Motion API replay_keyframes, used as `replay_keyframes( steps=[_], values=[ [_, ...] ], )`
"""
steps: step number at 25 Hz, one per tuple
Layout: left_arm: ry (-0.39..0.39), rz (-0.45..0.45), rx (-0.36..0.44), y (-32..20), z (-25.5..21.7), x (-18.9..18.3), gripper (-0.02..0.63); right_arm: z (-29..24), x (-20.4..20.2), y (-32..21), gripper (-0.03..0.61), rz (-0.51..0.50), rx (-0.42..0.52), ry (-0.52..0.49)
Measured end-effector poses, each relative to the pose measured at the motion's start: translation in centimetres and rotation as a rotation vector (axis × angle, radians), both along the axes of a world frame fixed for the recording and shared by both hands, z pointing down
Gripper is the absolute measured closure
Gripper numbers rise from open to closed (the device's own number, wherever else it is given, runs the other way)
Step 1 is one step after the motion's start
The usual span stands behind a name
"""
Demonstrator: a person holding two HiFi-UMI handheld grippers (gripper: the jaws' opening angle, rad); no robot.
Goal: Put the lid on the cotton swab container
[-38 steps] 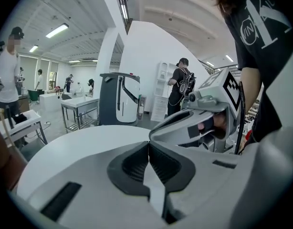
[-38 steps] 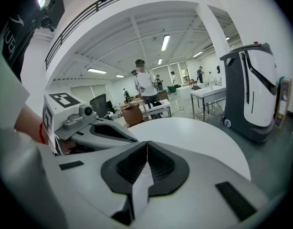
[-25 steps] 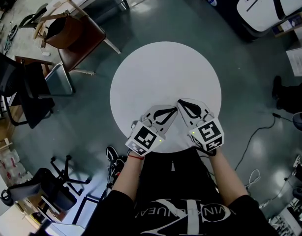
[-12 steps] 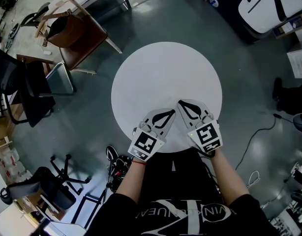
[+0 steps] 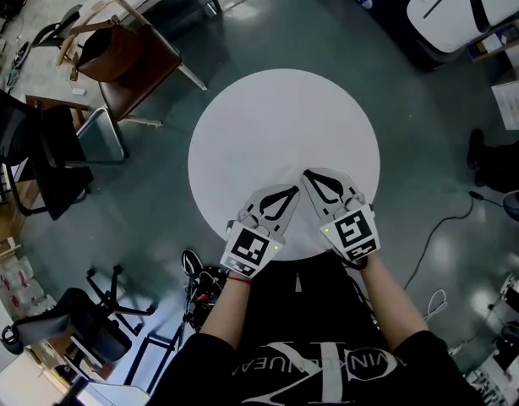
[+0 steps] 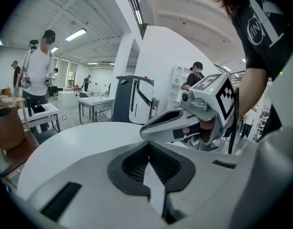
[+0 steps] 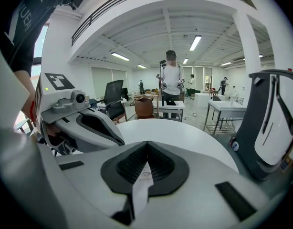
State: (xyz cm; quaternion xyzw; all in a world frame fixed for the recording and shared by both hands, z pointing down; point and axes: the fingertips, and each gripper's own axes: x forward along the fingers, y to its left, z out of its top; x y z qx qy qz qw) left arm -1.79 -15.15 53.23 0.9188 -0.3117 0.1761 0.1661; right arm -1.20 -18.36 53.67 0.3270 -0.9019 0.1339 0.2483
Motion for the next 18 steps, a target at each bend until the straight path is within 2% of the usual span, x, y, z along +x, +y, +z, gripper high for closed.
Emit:
replay_keyframes(
  steps=[7, 18],
  values=[
    [-0.053, 0.023, 0.030, 0.40, 0.02, 0.33, 0.606, 0.17, 0.18, 0.54, 0.577, -0.027, 0.017, 0.034],
    [0.005, -0.010, 0.004, 0.28, 0.08, 0.19, 0.606, 0.16, 0.24, 0.36, 0.577, -0.002, 0.014, 0.007]
  ],
)
